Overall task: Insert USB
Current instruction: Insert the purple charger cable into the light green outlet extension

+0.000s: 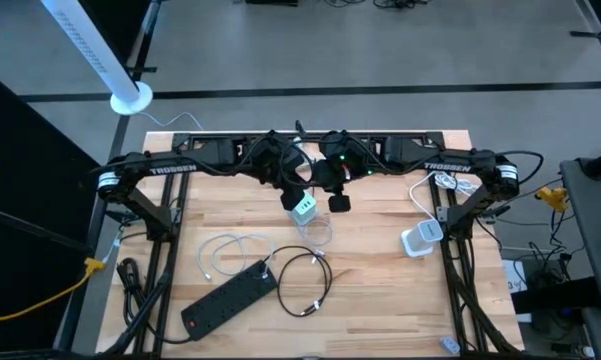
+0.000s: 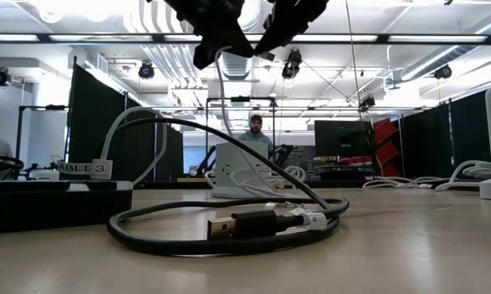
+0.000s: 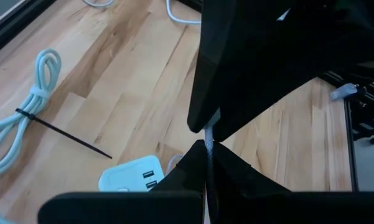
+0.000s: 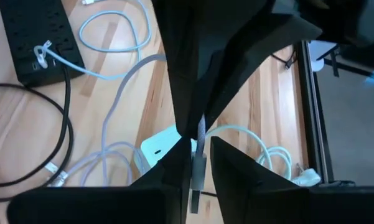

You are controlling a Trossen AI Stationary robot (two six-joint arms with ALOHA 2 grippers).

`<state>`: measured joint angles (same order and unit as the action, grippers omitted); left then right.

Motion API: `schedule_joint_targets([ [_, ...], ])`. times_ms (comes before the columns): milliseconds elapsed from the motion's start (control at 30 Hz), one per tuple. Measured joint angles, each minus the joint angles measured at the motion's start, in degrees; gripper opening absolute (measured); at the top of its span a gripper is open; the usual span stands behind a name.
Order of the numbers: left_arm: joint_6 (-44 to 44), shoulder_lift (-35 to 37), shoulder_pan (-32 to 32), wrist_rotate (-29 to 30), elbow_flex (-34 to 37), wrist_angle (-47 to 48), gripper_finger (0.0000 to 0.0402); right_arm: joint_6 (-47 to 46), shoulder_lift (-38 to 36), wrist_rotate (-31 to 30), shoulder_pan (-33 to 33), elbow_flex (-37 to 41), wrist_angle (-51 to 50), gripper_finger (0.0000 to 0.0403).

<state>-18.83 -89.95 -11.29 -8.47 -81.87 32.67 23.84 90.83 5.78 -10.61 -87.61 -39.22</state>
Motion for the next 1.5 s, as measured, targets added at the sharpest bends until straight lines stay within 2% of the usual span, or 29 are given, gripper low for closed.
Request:
schedule_joint_targets([
  [233, 0.0, 0.0, 0.0, 0.0, 0.3, -1.2, 0.0, 2.6, 0.0, 0.0, 0.0, 0.0, -0.2, 0.0024],
  [400, 0.4, 0.0, 0.1, 0.0, 1.8, -5.5, 0.0005, 2.6, 0.0, 0.0, 0.0, -0.1, -2.4, 0.0013],
  [600, 0.3, 0.0, 0.1, 3.2, 1.8, -8.7, 0.0047, 0.5, 0.1, 0.0, -0.2, -0.1, -5.1, 0.0013],
  [800, 0.5, 0.1, 0.1, 3.4, 1.8, -13.2, 0.0082, -1.7, 0.1, 0.1, -0.2, -0.1, -5.2, 0.0013],
  [1000, 4.7, 4.3, 0.4, 5.5, 1.8, -7.4, 0.0085, -2.1, -2.4, -1.6, -0.6, -0.1, -7.4, 0.0013],
  [1100, 8.9, 8.5, 1.7, 11.3, 1.8, -4.3, 0.0076, -1.7, -4.7, -2.9, -1.0, -0.1, -8.0, 0.0013],
  [1200, 13.9, 12.6, 3.6, 17.6, 2.5, -4.7, 0.0064, -2.8, -7.5, -2.6, -1.6, 0.0, -4.2, 0.0013],
  [1267, 16.8, 14.5, 4.2, 19.7, 3.3, -7.2, 0.0058, -3.9, -9.4, -0.9, -2.1, 0.0, 0.1, 0.0013],
  [1500, 19.9, 14.8, 4.4, 19.9, 7.5, -15.8, 0.0041, -11.7, -13.1, 9.1, -3.7, 0.0, 12.8, 0.0013],
])
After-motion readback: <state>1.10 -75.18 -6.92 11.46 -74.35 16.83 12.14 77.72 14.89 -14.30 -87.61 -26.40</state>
